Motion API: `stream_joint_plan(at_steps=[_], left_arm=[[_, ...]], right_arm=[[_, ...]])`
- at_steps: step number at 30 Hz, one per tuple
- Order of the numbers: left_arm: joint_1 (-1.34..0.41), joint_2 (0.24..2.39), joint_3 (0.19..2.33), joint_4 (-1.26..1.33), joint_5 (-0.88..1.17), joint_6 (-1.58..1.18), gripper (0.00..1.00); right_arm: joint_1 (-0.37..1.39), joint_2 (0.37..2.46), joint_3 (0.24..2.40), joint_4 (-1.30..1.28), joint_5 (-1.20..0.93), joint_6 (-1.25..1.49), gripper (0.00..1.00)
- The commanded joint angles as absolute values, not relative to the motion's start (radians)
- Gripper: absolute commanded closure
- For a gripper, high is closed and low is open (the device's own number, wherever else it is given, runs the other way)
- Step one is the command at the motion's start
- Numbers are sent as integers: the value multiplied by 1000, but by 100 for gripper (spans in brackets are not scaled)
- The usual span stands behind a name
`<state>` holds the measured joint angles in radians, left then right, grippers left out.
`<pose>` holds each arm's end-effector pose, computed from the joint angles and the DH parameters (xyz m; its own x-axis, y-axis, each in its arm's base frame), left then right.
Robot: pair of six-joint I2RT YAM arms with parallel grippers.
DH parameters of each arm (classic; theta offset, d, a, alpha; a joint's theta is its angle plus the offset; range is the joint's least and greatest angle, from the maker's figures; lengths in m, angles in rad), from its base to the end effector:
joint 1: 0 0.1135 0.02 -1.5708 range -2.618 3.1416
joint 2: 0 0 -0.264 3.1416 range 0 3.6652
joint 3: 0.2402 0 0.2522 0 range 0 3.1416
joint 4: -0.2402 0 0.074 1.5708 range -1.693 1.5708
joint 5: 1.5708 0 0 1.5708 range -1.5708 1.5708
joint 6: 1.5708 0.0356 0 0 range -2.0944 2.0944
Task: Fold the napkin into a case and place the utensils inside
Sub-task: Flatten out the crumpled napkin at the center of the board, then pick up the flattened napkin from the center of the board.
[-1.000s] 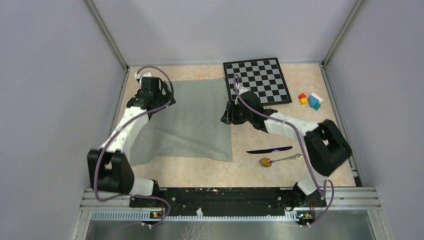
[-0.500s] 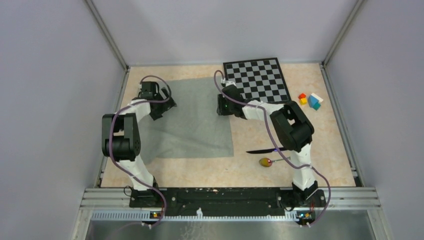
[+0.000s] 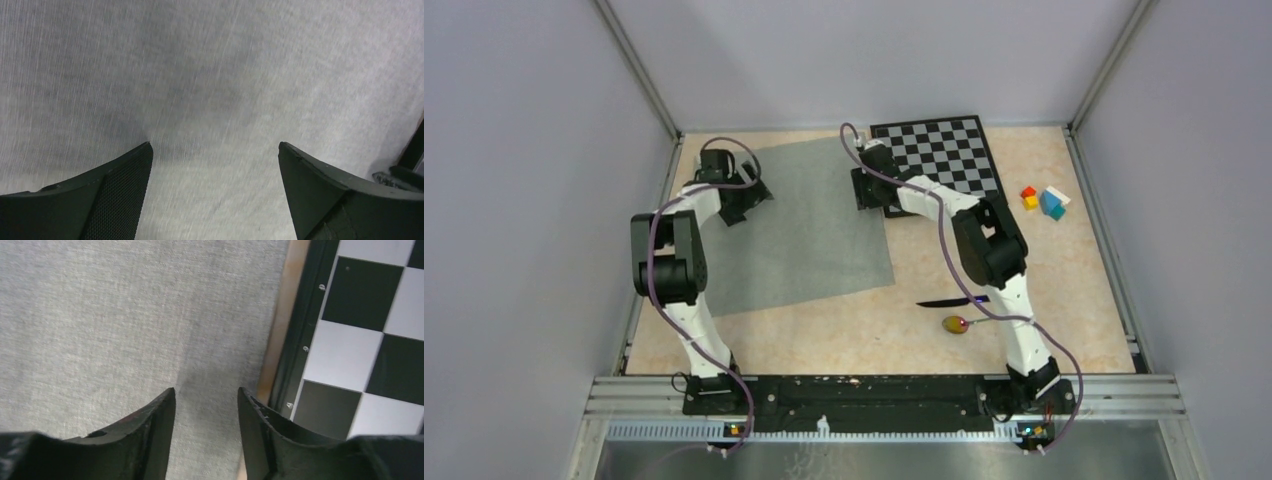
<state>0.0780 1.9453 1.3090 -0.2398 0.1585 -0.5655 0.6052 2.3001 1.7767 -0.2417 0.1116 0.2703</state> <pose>0.4183 0.0271 0.1780 -0.6594 -0.5823 -0.4755 -0.3903 0.8058 -0.4454 0.4274 0.2909 0.1641 -0.6822 -0.1493 -0.7157 -0.3291 0.9369 0.1183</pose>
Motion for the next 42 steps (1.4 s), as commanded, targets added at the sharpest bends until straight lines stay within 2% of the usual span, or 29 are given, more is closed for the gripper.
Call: stream_joint_plan(at_steps=[1, 4, 6, 8, 12, 17, 25, 28, 31, 35, 37, 42], left_arm=[[78, 1710, 1268, -366, 195, -471, 1], [79, 1536, 1177, -435, 199, -427, 1], [80, 1434, 1117, -476, 183, -407, 1], [80, 1344, 1066, -519, 160, -401, 1], [80, 1227, 1003, -600, 108, -450, 1], [80, 1163, 996, -673, 98, -505, 1], [78, 1073, 995, -699, 96, -492, 1], [77, 1052, 913, -601, 127, -471, 1], [77, 1105, 844, -506, 282, -468, 1], [75, 1202, 826, -491, 316, -497, 1], [76, 1228, 828, -496, 311, -492, 1], [75, 1187, 827, -499, 251, -487, 1]], right_arm=[[623, 2224, 1884, -495, 153, 249, 48], [687, 2085, 1804, -564, 196, 328, 41], [733, 1978, 1685, -566, 212, 455, 26], [741, 1884, 1561, -569, 189, 691, 21], [741, 1782, 1445, -672, 145, 908, 23], [740, 1682, 1313, -694, 238, 1070, 27], [742, 1794, 1352, -800, 258, 1143, 36], [756, 1844, 1390, -760, 245, 1106, 45], [780, 1881, 1421, -719, 241, 1072, 49], [782, 1881, 1381, -674, 215, 1106, 54], [781, 1886, 1382, -731, 238, 1147, 52], [782, 1903, 1375, -839, 263, 1207, 40]])
